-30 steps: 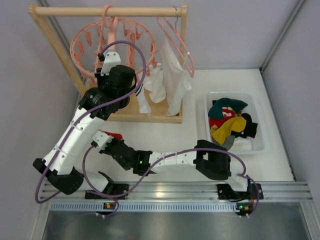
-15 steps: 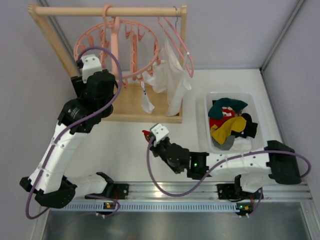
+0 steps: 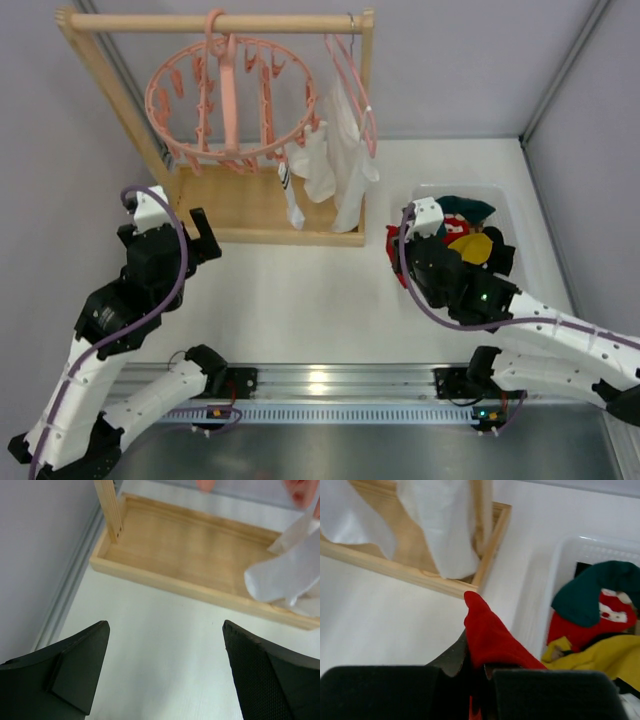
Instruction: Remove the socks clipped to the hanger
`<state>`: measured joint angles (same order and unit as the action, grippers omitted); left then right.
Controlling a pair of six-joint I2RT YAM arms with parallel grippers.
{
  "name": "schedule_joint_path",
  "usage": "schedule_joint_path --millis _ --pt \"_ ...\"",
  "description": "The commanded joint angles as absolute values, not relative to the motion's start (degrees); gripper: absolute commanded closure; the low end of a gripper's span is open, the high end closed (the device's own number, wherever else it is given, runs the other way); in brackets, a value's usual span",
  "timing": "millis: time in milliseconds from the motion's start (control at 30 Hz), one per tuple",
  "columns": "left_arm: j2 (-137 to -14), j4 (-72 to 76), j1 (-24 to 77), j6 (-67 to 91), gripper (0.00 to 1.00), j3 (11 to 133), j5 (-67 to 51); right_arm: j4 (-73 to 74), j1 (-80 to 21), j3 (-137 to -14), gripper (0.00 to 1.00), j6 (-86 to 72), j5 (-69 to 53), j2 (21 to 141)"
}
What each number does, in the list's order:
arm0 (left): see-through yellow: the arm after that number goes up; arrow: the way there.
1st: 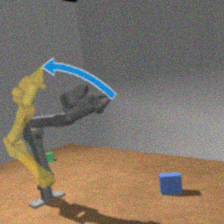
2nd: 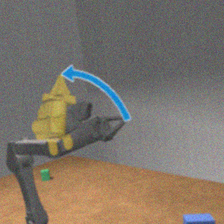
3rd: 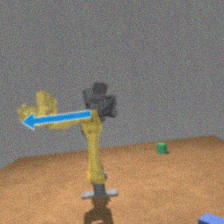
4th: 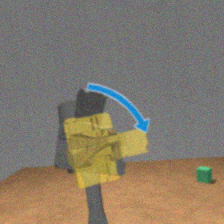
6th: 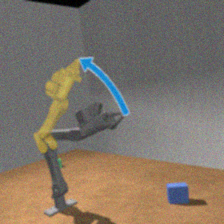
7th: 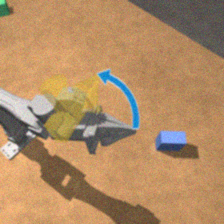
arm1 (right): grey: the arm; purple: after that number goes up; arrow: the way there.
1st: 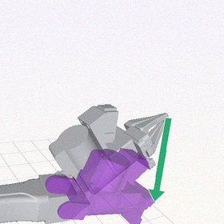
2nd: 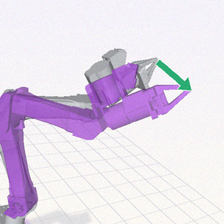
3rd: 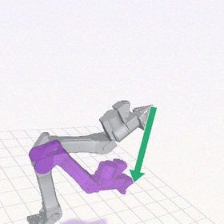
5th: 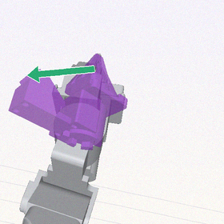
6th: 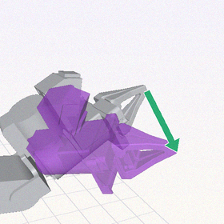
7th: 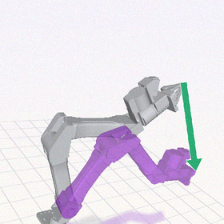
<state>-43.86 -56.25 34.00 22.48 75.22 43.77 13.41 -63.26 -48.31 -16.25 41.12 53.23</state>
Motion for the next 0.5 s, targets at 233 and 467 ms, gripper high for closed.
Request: schedule_joint_path --millis 233,467 --pt "-28.0 -50.0 34.0 25.8 0.02 55.0 38.1 28.6 -37.6 -51.2 0.96 -16.2 28.1 54.0" --pt "-26.3 -48.2 34.2 25.3 0.02 53.3 36.8 30.0 -28.7 -54.0 0.13 -13.2 25.1 61.4"
